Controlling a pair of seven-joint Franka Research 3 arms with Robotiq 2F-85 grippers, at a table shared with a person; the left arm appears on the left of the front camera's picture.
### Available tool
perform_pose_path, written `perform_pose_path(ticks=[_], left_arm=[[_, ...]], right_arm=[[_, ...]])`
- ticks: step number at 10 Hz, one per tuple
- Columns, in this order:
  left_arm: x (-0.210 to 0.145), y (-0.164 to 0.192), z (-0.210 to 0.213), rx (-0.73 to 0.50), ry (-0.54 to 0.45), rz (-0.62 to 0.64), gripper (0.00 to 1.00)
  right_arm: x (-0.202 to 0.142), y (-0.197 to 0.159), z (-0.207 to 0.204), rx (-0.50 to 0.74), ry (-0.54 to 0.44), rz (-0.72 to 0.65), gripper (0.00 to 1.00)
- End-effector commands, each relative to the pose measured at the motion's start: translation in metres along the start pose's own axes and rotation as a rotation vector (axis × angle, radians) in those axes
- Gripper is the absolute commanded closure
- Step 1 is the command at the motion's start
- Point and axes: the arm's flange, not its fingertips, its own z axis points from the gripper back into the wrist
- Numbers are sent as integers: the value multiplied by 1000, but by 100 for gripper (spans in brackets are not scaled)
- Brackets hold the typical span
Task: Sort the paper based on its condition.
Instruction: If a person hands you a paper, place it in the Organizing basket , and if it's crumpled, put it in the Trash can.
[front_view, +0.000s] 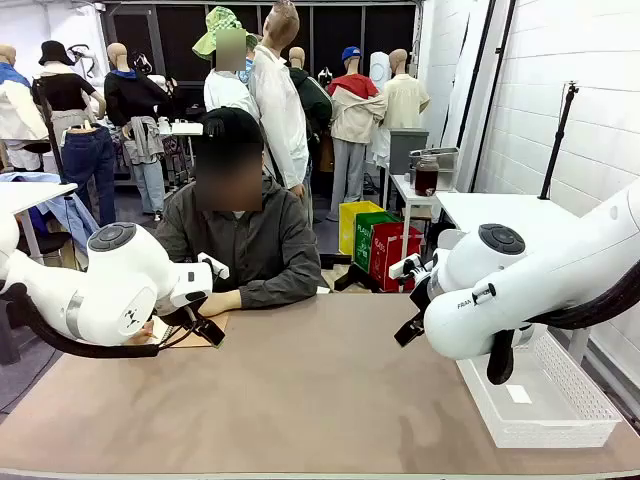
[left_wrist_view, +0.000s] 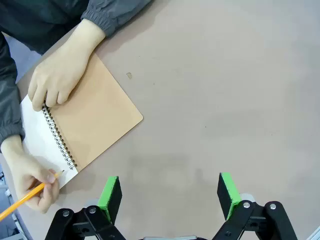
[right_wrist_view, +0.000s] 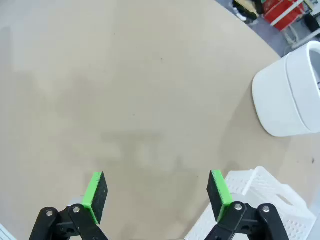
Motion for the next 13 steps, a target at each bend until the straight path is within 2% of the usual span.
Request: perform_pose_path(ticks=[1, 11, 13], left_arm=[[0, 0, 0, 0, 0, 0, 0], [0, -2, 0, 0, 0, -5, 0], [3, -7, 37, 75, -1, 7, 0]], right_arm=[[0, 0, 0, 0, 0, 0, 0], [0, 0, 0, 0, 0, 2, 0], [13, 19, 33, 53, 26, 23, 0]])
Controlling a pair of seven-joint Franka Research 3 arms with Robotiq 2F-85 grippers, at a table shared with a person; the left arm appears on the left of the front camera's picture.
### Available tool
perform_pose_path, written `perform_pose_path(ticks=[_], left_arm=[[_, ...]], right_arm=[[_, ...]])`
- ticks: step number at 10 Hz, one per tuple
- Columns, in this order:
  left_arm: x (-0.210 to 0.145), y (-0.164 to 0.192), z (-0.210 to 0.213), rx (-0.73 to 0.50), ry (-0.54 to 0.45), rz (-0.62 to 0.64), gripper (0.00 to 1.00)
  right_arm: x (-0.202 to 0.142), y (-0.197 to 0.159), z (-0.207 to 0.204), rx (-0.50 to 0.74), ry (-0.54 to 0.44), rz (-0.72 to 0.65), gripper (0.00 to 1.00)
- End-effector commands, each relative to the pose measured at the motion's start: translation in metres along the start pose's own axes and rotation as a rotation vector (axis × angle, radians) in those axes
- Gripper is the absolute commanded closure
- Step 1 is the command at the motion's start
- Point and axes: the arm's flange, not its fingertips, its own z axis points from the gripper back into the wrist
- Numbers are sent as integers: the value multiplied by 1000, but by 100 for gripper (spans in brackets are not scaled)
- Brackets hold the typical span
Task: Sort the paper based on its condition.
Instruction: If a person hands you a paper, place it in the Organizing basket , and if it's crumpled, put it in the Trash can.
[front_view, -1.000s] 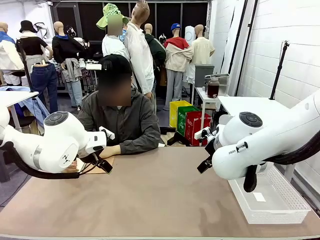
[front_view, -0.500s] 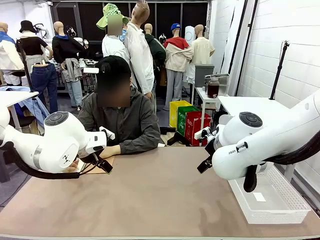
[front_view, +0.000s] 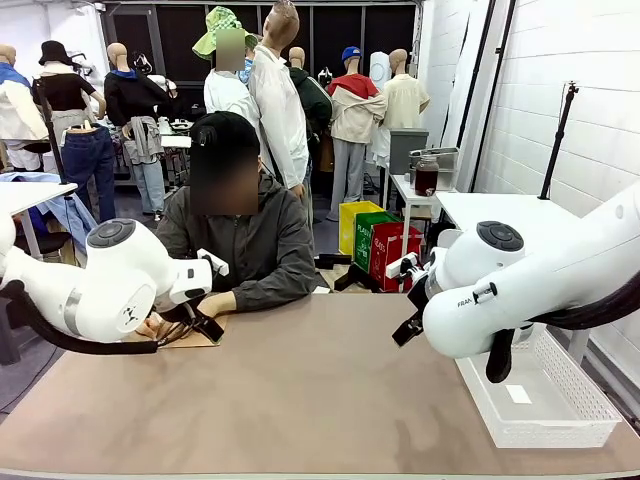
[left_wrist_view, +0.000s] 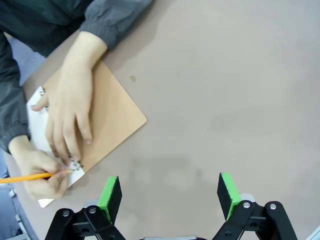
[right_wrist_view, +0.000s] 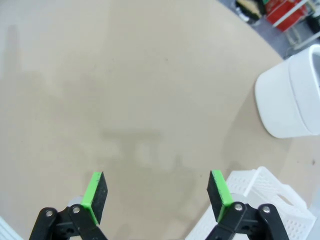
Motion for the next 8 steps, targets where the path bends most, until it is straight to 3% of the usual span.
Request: perform_pose_path(ticks=[1, 4, 8], left_arm=[[2, -12, 43, 72, 8, 21, 0], [15, -11, 90, 86, 3, 21, 0], [20, -4, 128, 45, -65, 90, 0]], right_arm=[[14, 17, 40, 45, 49, 19, 0], [34, 38, 83, 87, 67, -12, 0], [59, 48, 116, 200, 20, -128, 0]])
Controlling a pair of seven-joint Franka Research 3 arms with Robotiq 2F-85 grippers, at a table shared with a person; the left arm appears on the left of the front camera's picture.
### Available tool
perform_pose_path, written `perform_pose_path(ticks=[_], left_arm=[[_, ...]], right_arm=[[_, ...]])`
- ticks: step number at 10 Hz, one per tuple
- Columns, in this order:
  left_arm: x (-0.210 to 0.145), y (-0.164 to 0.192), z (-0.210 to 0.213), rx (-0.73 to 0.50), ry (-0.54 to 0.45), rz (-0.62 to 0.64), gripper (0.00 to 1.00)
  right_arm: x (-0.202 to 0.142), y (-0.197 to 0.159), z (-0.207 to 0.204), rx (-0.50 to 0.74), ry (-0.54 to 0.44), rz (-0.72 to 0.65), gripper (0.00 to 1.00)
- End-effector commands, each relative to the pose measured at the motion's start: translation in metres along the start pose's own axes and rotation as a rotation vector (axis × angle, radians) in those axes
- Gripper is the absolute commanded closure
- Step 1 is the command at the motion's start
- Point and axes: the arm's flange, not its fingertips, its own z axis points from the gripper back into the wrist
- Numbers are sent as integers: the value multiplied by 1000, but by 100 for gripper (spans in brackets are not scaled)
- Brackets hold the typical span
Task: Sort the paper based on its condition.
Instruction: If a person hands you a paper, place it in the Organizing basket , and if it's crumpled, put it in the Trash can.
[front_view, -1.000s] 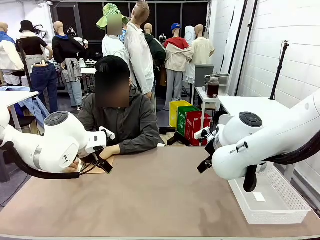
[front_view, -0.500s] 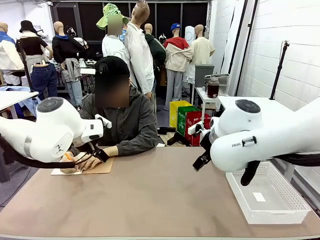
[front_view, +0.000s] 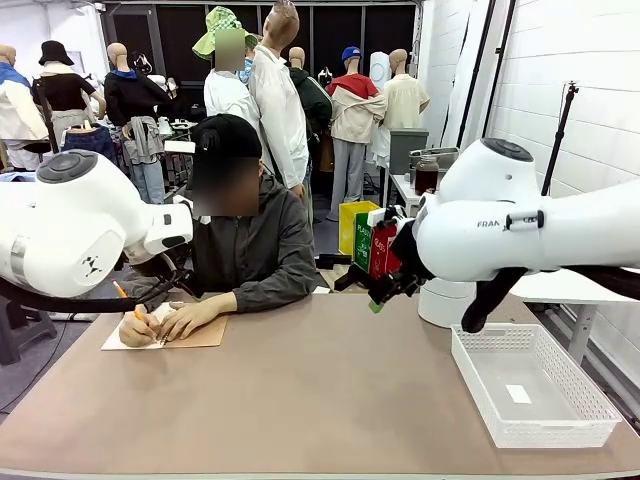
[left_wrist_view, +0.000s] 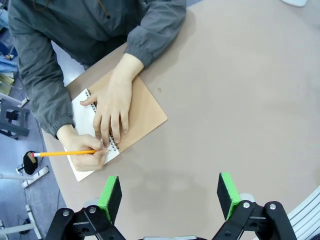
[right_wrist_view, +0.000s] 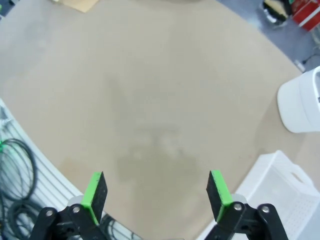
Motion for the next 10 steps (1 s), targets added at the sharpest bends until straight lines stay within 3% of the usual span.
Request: perform_pose_path(ticks=[1, 3, 6, 10], left_arm=[[0, -1, 15, -41, -29, 51, 0], [-2, 2, 31, -39, -39, 59, 0], [-5, 1, 49, 4, 44, 38, 0], [-8, -10, 59, 17, 41, 37, 0]], right_arm=[[9, 6, 0, 57, -13, -56, 0], [17, 14, 6, 90, -64, -57, 0], [23, 22, 9, 141, -206, -11, 0], [22, 24, 6, 156, -260, 21, 0]])
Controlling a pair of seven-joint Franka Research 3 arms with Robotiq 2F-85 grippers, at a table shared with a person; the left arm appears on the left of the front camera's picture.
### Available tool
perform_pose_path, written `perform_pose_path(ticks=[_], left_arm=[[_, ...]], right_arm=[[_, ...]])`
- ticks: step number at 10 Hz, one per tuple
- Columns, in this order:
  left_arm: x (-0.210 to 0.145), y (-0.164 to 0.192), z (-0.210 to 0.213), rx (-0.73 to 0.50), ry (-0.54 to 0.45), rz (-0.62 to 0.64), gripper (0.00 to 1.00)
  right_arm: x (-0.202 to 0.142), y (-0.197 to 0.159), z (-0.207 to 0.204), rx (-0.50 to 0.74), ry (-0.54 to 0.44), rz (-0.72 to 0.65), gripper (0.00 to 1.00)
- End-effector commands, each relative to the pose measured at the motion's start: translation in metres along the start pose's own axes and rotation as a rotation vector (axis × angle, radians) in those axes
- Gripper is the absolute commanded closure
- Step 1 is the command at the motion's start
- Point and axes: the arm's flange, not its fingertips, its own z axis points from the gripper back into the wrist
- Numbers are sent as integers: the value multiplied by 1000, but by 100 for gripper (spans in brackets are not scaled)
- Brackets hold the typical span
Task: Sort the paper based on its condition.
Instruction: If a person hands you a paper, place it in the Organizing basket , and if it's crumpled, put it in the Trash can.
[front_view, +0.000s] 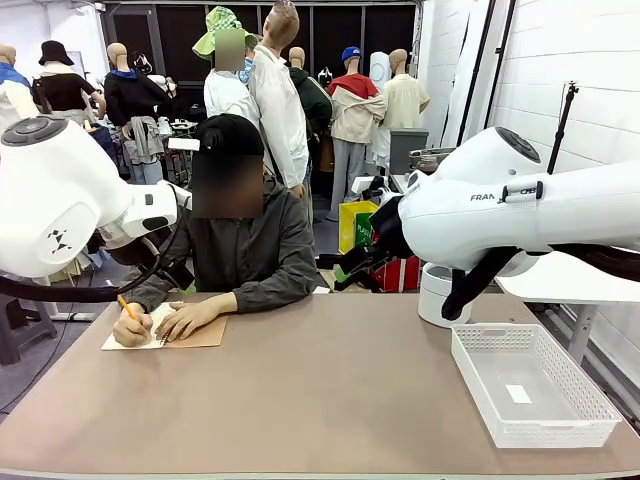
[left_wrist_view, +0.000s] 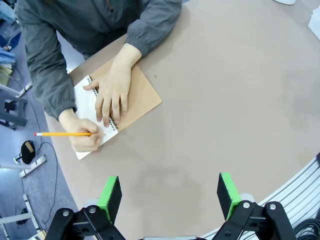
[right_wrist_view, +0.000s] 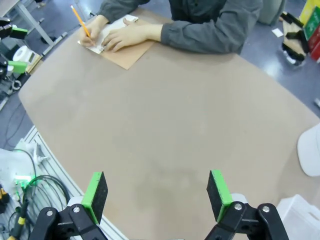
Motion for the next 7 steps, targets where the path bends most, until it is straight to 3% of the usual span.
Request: perform_pose_path(ticks=[1, 4, 5, 7], left_arm=[[-3, -6, 6, 54, -13, 31, 0], [-4, -8, 8, 94, -43, 65, 0], [1, -5, 9, 34, -18, 11, 0], [1, -5, 9, 34, -18, 11, 0]], right_arm=[[-9, -7, -11, 34, -44, 37, 0], [-13, -5, -13, 18, -82, 60, 0], [-15, -5, -12, 8, -98, 70, 0], [-5, -1, -6, -4, -45, 37, 0]])
